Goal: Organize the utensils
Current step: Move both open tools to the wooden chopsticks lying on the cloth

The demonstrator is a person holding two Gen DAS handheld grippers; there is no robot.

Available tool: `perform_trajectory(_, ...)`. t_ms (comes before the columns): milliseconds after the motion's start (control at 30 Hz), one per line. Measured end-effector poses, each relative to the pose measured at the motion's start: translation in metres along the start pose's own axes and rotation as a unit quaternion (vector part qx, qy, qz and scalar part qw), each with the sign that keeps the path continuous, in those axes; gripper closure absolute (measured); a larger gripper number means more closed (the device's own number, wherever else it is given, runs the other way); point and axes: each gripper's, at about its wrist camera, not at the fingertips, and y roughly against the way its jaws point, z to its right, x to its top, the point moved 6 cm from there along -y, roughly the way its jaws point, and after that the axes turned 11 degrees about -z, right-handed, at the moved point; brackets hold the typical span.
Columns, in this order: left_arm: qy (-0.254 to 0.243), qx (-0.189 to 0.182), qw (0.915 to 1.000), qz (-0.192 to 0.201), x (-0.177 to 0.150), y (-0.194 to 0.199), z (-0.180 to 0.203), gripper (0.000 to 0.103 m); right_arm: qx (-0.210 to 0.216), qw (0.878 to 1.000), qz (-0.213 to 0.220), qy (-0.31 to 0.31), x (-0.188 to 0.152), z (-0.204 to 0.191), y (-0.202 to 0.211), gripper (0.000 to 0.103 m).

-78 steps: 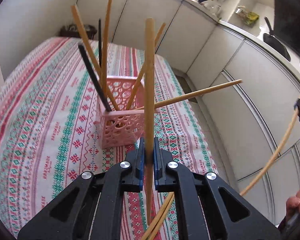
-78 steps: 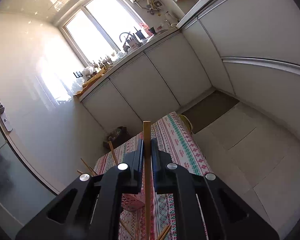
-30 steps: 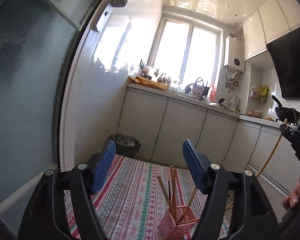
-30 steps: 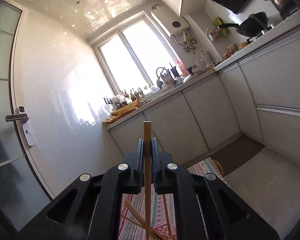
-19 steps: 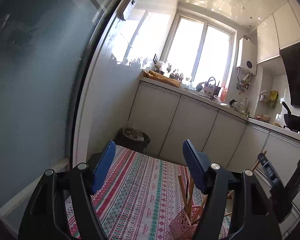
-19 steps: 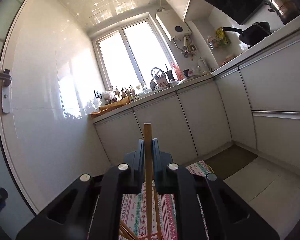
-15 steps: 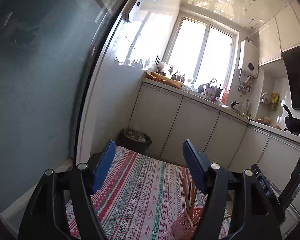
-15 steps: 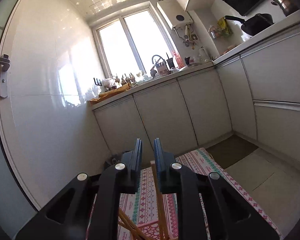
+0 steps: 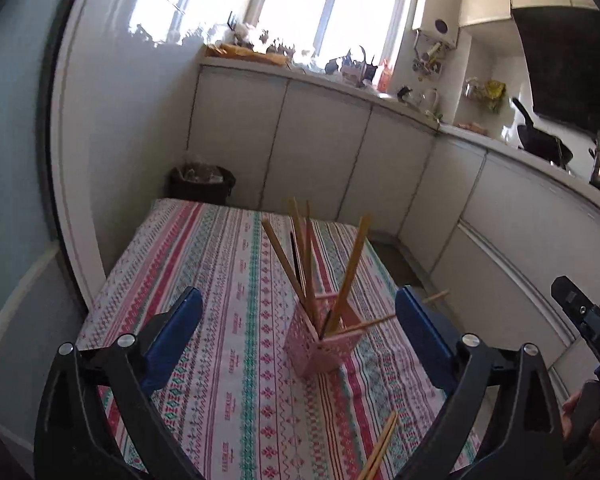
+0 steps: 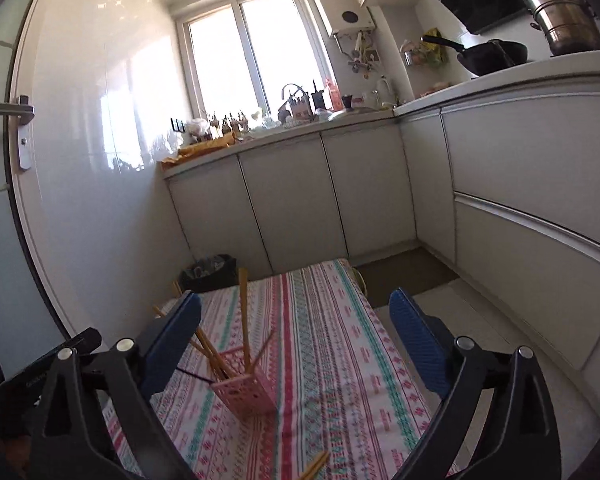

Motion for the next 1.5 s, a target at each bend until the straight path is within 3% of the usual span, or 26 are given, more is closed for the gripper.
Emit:
perform_trajectory(100,-0.028,0.010,0.9987,-0.041,-0.014,-0.021,0.017,0.007,-0.012,0.999,-0.041,0.011,-0.022,0.009,-0.010,0.007)
perform_trajectory(200,-0.049,0.024,0.9971,-0.052,-0.021,-0.027,0.028,0.007,-0.027,0.997,-0.067,0.020,-0.037,0.012,-0.018,0.007)
perform_trajectory(400,-0.073,0.034,0.9952,-0.056,-0.025,-0.029,0.045,0.007,-0.031,0.996,-0.078,0.013,-0.043,0.019,-0.026,0.007)
perform_trajectory(500,-0.090,0.038,0.9917,-0.084,-0.032,-0.041,0.050,0.007,-0.041,0.996,-0.080,0.007,-0.044,0.027,-0.030,0.007)
perform_trajectory(567,-0.113,0.045,0.9845,-0.126,-0.042,-0.058,0.056,0.007,-0.054,0.994,-0.092,0.003,-0.048,0.035,-0.034,0.007)
perform_trajectory(733,-0.165,0.042,0.9515,-0.257,-0.084,-0.112,0.070,0.007,-0.107,0.982,-0.158,0.013,-0.073,0.057,-0.056,0.007)
perform_trajectory(867,-0.181,0.042,0.9379,-0.293,-0.099,-0.136,0.080,0.010,-0.123,0.965,-0.229,0.021,-0.099,0.073,-0.077,0.007)
perform_trajectory(967,-0.197,0.044,0.9265,-0.317,-0.110,-0.153,0.090,0.026,-0.127,0.957,-0.260,0.022,-0.112,0.080,-0.085,0.007)
perform_trajectory(1033,-0.203,0.043,0.9172,-0.340,-0.119,-0.166,0.095,0.050,-0.125,0.954,-0.271,0.024,-0.116,0.082,-0.087,0.007)
perform_trajectory(1133,-0.191,0.022,0.9043,-0.381,-0.133,-0.184,0.097,0.059,-0.120,0.952,-0.281,0.021,-0.119,0.087,-0.086,0.007)
perform_trajectory(1267,-0.159,0.004,0.8993,-0.407,-0.138,-0.196,0.091,0.060,-0.111,0.951,-0.289,0.001,-0.120,0.098,-0.085,0.007)
perform_trajectory(1367,-0.164,0.007,0.8938,-0.417,-0.141,-0.202,0.090,0.060,-0.101,0.948,-0.300,-0.023,-0.122,0.107,-0.085,0.007)
perform_trajectory(1500,-0.145,-0.008,0.8955,-0.421,-0.137,-0.208,0.094,0.060,-0.092,0.946,-0.306,-0.054,-0.122,0.118,-0.085,0.007)
